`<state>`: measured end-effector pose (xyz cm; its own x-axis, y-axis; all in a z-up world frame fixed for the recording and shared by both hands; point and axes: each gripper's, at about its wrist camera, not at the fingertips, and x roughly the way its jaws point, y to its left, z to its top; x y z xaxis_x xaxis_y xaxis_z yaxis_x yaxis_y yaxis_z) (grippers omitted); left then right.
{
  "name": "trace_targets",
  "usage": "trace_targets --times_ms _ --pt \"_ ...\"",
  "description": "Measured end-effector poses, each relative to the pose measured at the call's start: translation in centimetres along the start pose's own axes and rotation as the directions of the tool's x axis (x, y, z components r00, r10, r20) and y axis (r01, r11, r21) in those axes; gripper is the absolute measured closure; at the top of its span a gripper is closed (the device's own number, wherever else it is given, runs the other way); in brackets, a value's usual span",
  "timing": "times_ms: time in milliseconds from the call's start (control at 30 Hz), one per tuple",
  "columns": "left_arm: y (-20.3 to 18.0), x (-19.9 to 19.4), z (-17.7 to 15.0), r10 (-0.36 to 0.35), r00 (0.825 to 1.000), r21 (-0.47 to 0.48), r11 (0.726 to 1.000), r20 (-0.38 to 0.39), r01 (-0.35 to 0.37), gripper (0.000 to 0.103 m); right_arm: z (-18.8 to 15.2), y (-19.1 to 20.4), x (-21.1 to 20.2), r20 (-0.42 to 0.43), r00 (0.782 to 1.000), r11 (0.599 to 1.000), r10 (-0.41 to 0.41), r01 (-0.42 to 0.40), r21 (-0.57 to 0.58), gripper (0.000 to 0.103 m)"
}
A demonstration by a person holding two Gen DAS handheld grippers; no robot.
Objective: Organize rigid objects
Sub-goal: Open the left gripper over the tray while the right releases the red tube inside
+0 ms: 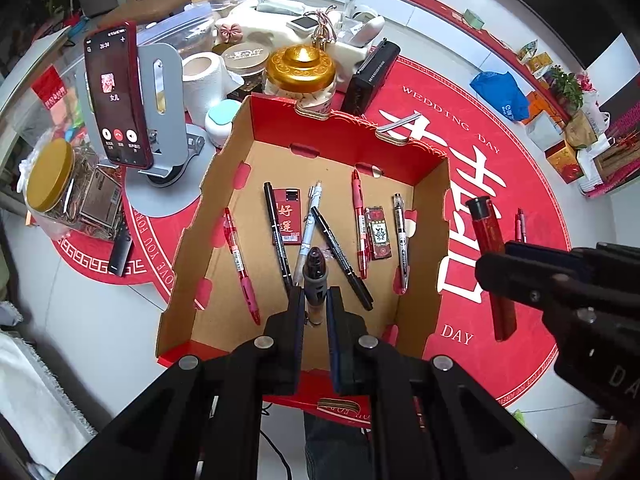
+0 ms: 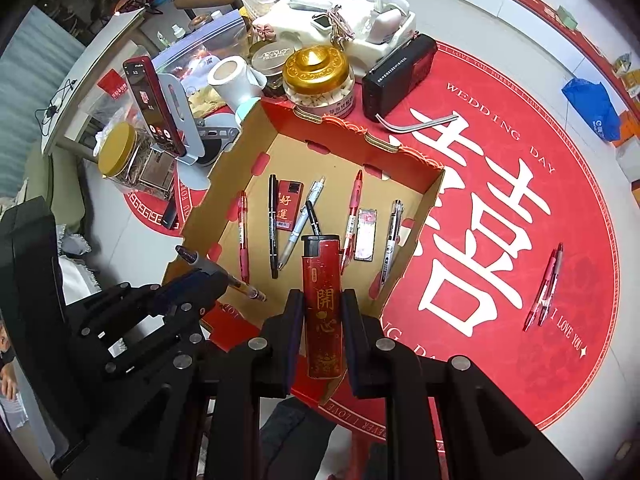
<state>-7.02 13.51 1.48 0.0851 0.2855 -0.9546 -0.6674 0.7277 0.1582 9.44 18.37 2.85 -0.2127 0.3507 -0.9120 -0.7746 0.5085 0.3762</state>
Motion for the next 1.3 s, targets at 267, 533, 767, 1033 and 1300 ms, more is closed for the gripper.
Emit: trace_targets --times_ms 267,533,767,1033,1300 --pt "0.0 0.4 0.3 -0.010 1.000 0.003 1.000 -0.013 0.010 0.092 0.3 0.0 0.3 -0.008 1.000 1.000 -0.007 0.007 -0.002 0.083" --pt "0.3 1.0 0.6 -0.016 0.999 -0.003 1.000 -0.028 0.016 0.092 0.4 -0.1 1.1 -0.026 1.000 1.000 -0.005 0.006 0.007 0.083" --pt "0.3 2.9 1.1 -0.015 0.998 0.011 1.000 -0.064 0.015 0.092 0.7 -0.7 2.9 -0.048 0.999 1.000 0.004 -0.002 0.029 0.083" --pt "0.1 8.0 3.1 0.011 0.996 0.045 0.999 -0.088 -0.007 0.092 2.4 -2.4 8.7 -0.087 0.996 0.996 0.018 -0.010 0.089 0.083" --pt "0.1 10.4 5.0 0.066 0.997 0.096 0.994 -0.046 -0.061 0.005 4.7 -4.0 11.1 -0.032 0.999 0.995 0.023 -0.020 0.096 0.073"
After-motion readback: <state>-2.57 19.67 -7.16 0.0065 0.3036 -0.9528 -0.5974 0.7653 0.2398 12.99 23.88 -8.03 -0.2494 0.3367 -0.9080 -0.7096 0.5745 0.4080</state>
